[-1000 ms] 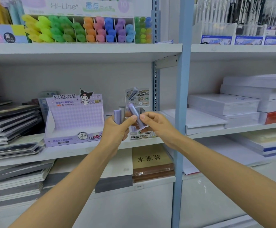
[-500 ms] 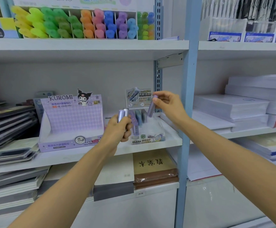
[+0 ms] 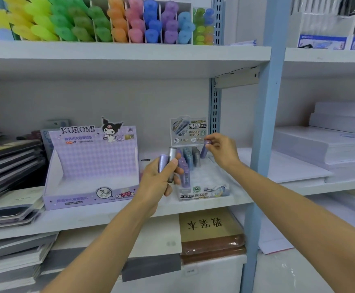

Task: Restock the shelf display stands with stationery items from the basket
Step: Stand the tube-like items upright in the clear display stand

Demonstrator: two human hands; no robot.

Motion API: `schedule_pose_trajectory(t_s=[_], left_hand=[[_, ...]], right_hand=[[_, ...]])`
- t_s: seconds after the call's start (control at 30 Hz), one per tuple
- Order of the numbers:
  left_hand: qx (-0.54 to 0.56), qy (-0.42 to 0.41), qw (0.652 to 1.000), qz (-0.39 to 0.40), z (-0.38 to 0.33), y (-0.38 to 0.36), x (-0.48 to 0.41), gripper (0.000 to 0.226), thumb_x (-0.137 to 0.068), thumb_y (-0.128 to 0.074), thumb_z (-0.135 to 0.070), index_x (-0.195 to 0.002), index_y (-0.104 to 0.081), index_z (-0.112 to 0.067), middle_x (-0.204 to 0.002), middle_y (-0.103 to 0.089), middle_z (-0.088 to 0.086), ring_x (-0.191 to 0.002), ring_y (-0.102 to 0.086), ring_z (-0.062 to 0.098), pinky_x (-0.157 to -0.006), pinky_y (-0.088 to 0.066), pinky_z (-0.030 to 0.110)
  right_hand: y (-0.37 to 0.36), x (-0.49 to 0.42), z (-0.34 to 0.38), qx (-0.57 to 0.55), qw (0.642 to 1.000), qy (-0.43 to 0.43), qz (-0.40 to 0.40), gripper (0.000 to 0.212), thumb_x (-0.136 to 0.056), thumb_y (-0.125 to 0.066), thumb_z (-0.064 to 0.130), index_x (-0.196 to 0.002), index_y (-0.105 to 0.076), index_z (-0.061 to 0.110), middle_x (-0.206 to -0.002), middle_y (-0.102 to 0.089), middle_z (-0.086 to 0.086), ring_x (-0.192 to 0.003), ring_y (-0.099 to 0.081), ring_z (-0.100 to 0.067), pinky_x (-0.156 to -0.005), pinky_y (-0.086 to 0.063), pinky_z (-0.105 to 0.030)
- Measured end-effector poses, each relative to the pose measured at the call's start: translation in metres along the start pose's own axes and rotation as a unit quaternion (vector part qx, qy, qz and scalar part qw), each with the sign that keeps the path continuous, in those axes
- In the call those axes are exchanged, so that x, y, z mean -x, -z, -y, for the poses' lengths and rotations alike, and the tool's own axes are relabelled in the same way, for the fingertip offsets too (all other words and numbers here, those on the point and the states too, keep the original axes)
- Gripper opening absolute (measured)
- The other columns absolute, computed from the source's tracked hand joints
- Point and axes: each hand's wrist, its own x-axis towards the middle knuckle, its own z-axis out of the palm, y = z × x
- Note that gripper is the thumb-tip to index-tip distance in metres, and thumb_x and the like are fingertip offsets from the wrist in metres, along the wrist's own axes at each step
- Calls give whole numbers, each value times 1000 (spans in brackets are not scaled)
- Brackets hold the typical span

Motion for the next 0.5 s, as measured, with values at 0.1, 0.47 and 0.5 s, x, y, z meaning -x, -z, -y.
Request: schedule_pose_trajectory(t_s=[0.1,0.47,0.5], left_hand=[[3,-8,1000,3,3,0,-3,19,-99,-51,-24,-113,-59,-15,-79,-70,1,-60,-59,9,-39,-32,18],[-2,-42,999,4,4,4,-5,18,-98,-52,-24,-109,-63,-15,-64,-62,-5,-48,-49,9,-38,-27,18],[-2,-45,999,4,3,4,-5,17,-98,-52,-23,-109,-64,-16,-64,-62,-5,-47,-49,10,-37,-28,18]], right_hand=[[-8,-2,-8,25,999,-3,20,25,-90,-63,0,-113,-68,5,-106,-69,-11,-98,-64,-21,-90,-48,-23],[3,2,-3,87,993,28,78,25,-91,-63,4,-115,-67,5,-108,-70,-10,-97,-63,-18,-89,-44,-21],[4,1,-3,91,992,30,78,27,-90,-63,4,-117,-66,6,-106,-70,-8,-94,-62,-16,-87,-44,-21]])
